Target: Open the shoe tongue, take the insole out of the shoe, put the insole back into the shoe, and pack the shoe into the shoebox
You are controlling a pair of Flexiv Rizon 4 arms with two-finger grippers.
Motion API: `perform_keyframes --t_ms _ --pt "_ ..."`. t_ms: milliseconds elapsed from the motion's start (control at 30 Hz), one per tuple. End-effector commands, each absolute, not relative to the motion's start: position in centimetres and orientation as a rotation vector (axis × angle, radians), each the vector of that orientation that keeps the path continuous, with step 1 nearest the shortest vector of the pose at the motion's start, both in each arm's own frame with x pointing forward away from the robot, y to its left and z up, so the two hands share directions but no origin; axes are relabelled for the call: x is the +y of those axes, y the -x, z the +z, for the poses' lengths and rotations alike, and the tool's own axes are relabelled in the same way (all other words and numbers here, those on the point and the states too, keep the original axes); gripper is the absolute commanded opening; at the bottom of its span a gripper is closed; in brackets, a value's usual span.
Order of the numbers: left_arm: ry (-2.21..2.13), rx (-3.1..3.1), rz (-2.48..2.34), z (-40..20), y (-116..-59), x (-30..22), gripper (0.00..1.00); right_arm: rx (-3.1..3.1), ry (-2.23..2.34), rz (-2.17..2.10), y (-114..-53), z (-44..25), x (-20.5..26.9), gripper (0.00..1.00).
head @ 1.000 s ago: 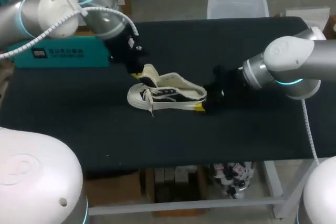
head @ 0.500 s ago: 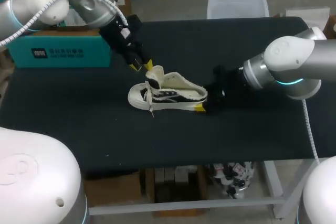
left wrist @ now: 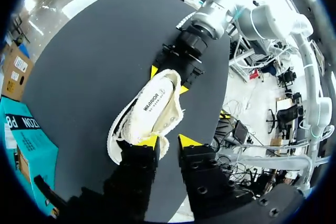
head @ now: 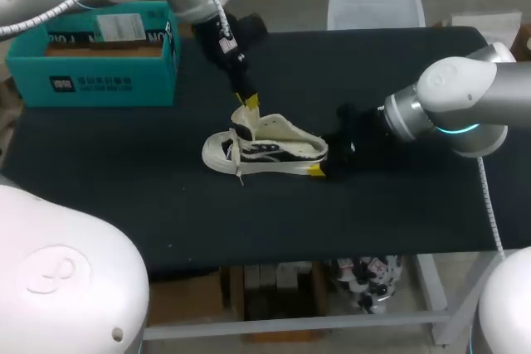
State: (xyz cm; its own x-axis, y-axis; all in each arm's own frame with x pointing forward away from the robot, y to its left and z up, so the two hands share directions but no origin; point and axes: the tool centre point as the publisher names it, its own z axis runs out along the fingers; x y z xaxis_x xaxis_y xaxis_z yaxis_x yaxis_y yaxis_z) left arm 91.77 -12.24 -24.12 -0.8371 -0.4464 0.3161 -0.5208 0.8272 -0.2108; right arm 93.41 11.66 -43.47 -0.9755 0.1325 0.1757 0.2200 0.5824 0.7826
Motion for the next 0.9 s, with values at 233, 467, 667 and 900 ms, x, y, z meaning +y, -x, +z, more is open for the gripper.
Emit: perform_keyframes --t_ms 233,467,667,900 --pt "-0.124 -2.956 -0.082 -24.0 -92.2 -12.6 0.00 -2.701 0.300 -1.361 -93.3 -44.9 11.4 0.00" --pt "-0.109 -2.952 -0.144 -25.0 -93.1 -13.6 0.00 -2.701 0.300 -1.361 -93.3 -44.9 11.4 0.00" --pt "-0.123 -2.929 -0.130 -26.9 -94.4 -14.4 0.00 -2.701 0.300 -1.361 -93.3 -44.9 11.4 0.00" --pt "0.047 -2.969 -0.015 -29.3 -95.0 -14.1 0.00 -2.701 0.300 -1.361 -93.3 -44.9 11.4 0.00"
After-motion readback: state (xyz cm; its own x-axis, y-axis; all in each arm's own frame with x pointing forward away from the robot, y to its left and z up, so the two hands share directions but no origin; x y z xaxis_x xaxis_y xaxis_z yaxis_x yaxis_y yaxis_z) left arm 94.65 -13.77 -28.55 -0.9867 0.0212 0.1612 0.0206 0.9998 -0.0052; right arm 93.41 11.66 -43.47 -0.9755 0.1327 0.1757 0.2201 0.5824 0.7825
